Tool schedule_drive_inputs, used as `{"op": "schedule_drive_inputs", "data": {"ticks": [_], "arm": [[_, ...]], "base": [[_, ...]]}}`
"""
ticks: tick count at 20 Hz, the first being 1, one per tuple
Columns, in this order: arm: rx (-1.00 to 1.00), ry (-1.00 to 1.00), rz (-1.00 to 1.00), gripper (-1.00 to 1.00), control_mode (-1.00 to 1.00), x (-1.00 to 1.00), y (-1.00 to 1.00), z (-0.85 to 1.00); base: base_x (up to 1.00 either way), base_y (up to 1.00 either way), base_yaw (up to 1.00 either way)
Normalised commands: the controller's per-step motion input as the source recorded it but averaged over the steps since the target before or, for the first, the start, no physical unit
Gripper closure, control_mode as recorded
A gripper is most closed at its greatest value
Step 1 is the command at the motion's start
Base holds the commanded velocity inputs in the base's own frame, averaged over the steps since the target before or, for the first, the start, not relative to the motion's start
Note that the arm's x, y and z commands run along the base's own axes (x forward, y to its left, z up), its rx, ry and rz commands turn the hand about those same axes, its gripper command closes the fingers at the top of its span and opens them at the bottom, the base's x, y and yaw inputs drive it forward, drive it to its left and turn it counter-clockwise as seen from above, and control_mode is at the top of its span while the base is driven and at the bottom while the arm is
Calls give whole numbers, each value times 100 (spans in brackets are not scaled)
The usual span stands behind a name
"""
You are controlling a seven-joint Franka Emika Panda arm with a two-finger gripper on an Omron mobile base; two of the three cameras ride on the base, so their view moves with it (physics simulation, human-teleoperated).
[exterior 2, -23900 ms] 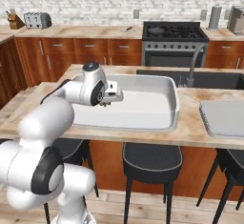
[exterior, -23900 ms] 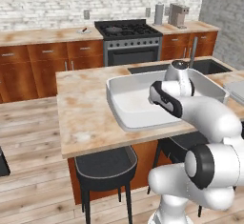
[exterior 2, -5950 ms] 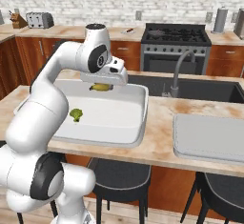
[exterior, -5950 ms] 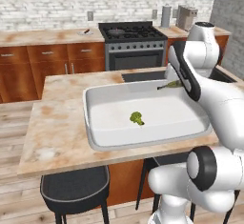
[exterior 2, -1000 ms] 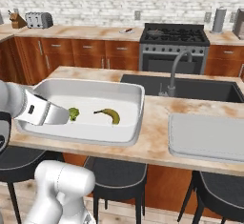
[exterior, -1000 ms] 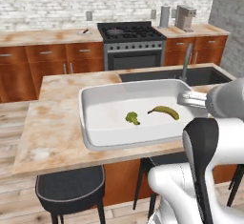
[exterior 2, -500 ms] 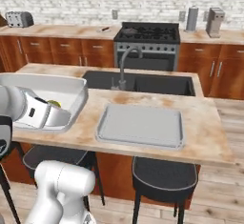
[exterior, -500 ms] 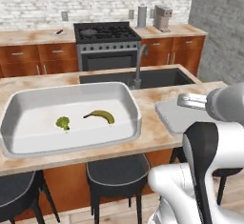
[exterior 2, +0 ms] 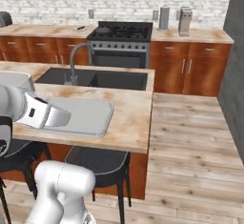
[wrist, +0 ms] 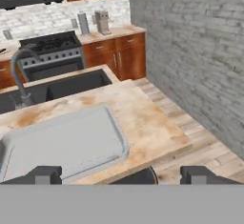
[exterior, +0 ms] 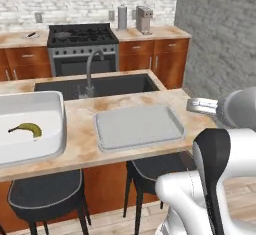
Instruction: Place the cold items (banana and broccoli) from the fridge in one tupperware on the dining counter. Place the warm items (kebab skewer and hot dog) in the stove area in another tupperware.
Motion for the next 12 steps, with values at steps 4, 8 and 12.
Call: {"op": "schedule_drive_inputs", "data": {"ticks": [4, 8, 12], "arm": [[0, 0, 0, -100, 100, 0, 0, 0], [0, 0, 0, -100, 100, 0, 0, 0], [0, 0, 0, -100, 100, 0, 0, 0]], "base": [[7, -100, 0], [29, -100, 0], [59, -100, 4]]}}
